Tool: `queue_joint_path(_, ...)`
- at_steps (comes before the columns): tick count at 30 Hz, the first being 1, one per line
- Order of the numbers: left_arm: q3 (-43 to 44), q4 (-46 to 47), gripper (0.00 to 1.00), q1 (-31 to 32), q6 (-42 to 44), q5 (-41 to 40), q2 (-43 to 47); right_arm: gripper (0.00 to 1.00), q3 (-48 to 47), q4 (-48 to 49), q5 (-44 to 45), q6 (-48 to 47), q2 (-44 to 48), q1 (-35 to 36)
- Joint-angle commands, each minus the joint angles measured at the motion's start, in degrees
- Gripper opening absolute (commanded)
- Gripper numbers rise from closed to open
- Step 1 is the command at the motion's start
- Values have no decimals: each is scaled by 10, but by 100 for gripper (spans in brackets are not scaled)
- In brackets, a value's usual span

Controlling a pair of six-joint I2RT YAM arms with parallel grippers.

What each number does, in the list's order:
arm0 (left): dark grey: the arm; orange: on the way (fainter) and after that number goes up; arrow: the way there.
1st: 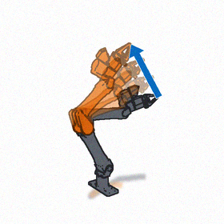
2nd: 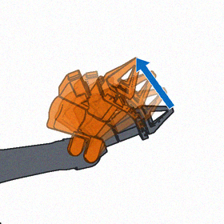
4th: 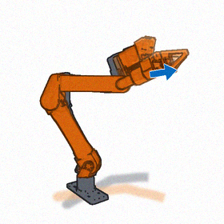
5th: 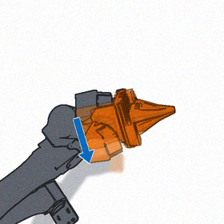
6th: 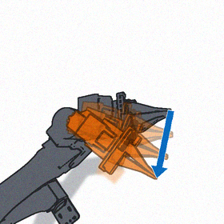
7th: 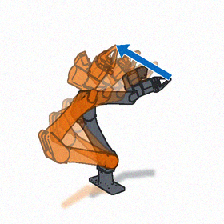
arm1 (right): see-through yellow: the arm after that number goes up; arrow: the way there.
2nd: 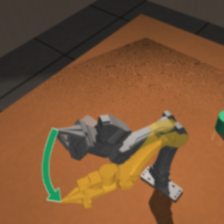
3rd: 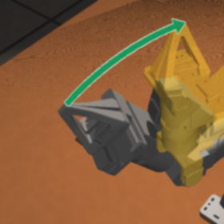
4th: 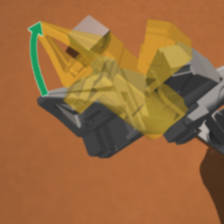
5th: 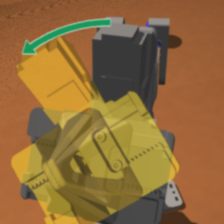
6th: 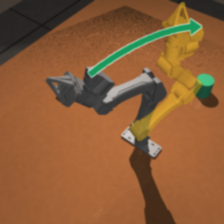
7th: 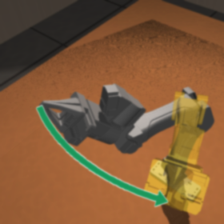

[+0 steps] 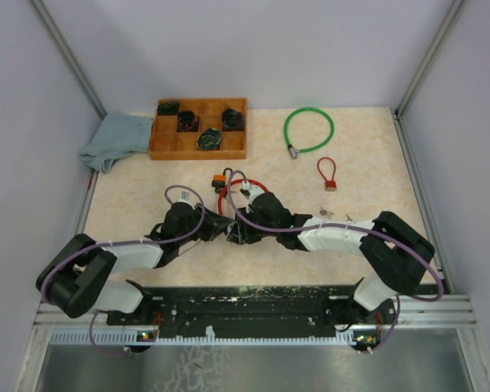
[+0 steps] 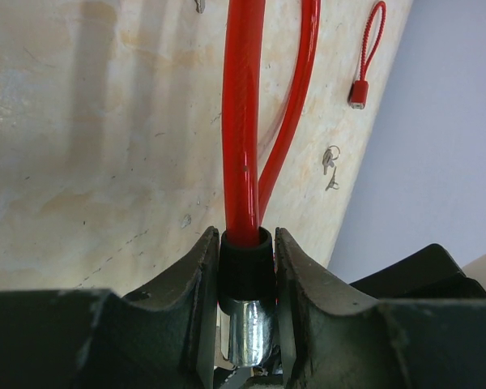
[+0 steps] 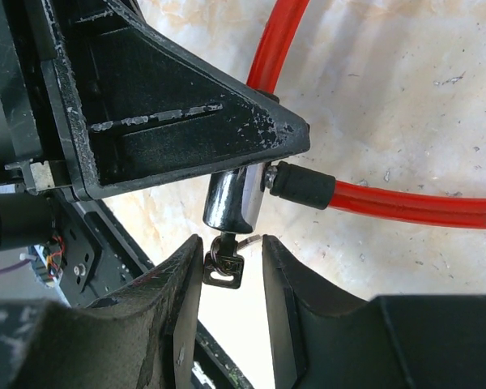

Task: Unlock with the key

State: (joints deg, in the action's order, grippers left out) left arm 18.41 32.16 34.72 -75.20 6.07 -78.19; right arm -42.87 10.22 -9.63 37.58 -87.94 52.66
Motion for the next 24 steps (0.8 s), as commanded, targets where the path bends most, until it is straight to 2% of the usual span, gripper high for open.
queue_joint_path(1,-7,28,0,-1,-11,11,22,35,-25,10,-6,-12,-12,-8)
queue_joint_path(8,-7,36,0,-1,-28,16,12,26,-31,-3,-11,-32,-16,-8)
queue_joint_path(16,-1,23,0,-1,-45,-6,7,5,-31,-75,-3,-80,11,-8)
queue_joint_path(19,-2,20,0,-3,-48,-20,12,0,-24,-106,-8,-106,25,-8)
queue_joint_path(24,-34,47,0,-3,-80,-74,36,0,15,-115,-37,-113,48,-7)
